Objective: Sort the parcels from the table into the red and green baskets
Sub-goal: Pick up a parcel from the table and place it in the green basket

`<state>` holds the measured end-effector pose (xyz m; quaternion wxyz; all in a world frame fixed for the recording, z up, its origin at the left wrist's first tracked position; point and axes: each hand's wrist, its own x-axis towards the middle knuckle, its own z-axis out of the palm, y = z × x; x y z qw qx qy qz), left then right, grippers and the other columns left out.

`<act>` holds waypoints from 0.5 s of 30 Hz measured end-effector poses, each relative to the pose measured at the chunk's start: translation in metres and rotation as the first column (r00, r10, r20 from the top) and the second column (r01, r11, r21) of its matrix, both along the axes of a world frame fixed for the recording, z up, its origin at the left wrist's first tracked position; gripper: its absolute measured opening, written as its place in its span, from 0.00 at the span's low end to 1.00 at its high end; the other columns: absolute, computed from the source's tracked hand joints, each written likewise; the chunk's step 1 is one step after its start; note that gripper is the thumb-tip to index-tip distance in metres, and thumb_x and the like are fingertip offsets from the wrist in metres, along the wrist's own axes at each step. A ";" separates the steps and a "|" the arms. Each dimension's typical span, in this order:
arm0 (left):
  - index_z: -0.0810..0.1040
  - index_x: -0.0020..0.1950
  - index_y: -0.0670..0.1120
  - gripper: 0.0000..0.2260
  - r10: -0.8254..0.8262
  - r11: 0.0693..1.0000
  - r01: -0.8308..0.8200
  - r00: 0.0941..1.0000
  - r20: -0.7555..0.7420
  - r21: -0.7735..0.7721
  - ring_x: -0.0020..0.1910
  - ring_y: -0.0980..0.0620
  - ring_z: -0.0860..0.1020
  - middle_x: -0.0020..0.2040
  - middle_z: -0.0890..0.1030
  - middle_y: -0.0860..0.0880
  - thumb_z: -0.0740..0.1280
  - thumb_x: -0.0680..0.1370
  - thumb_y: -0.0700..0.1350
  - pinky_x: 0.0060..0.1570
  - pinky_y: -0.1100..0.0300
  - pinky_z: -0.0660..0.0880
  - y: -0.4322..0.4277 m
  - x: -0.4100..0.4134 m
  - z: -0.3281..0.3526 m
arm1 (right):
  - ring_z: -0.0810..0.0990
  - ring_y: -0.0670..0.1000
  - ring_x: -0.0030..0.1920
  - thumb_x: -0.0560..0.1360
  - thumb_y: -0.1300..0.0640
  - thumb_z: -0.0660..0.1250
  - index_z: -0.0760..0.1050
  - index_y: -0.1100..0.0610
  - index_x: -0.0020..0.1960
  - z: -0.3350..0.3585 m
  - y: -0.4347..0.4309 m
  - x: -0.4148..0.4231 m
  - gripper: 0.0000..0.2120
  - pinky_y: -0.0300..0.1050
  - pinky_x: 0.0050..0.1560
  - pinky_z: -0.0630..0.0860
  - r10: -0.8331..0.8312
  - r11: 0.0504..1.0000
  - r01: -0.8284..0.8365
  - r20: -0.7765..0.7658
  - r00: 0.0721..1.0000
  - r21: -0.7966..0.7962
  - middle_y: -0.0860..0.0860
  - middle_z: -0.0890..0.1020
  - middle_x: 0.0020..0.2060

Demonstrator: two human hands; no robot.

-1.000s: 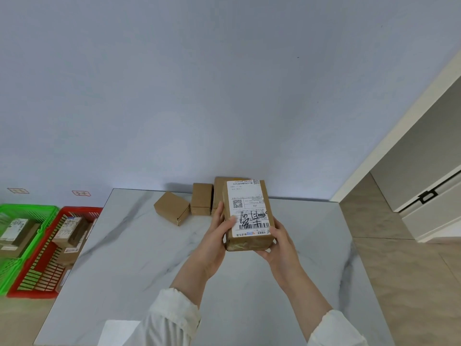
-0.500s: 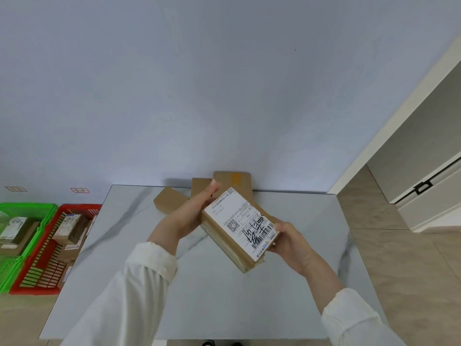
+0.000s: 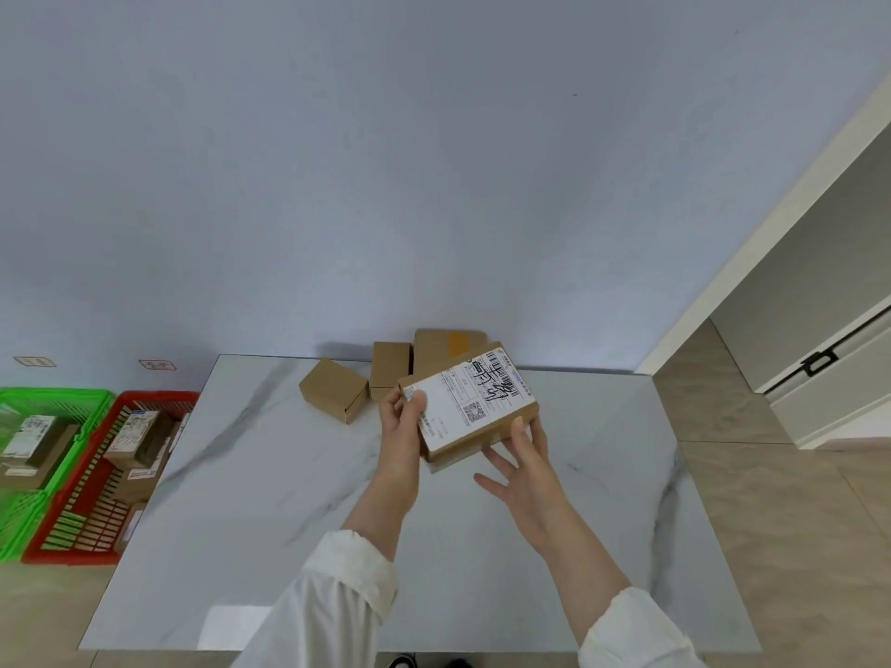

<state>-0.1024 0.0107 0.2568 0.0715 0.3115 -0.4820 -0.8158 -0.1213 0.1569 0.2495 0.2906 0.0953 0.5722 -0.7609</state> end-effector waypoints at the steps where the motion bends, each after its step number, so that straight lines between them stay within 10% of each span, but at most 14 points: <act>1: 0.62 0.65 0.50 0.12 0.003 1.000 -0.003 1.000 0.003 0.005 0.49 0.53 0.78 0.58 0.76 0.47 0.58 0.81 0.46 0.43 0.61 0.77 0.006 0.003 -0.002 | 0.70 0.54 0.68 0.69 0.43 0.65 0.45 0.39 0.75 -0.001 -0.005 0.001 0.42 0.62 0.66 0.68 -0.030 1.000 0.030 -0.002 1.000 -0.009 0.48 0.71 0.67; 10: 0.68 0.54 0.49 0.05 -0.108 0.993 0.109 0.994 0.027 -0.039 0.55 0.50 0.74 0.48 0.77 0.48 0.59 0.80 0.48 0.57 0.53 0.72 0.009 0.015 -0.010 | 0.78 0.53 0.56 0.76 0.58 0.65 0.52 0.41 0.75 0.007 0.003 -0.024 0.34 0.52 0.50 0.76 -0.086 0.990 0.093 -0.075 0.993 0.104 0.51 0.80 0.58; 15: 0.67 0.66 0.59 0.14 -0.404 0.910 0.402 0.915 0.006 -0.104 0.61 0.52 0.76 0.60 0.79 0.52 0.57 0.81 0.52 0.59 0.53 0.73 -0.005 0.010 -0.007 | 0.77 0.53 0.59 0.76 0.55 0.64 0.57 0.41 0.74 0.012 0.012 -0.035 0.30 0.54 0.56 0.75 0.050 0.986 -0.033 -0.096 0.994 0.163 0.48 0.82 0.56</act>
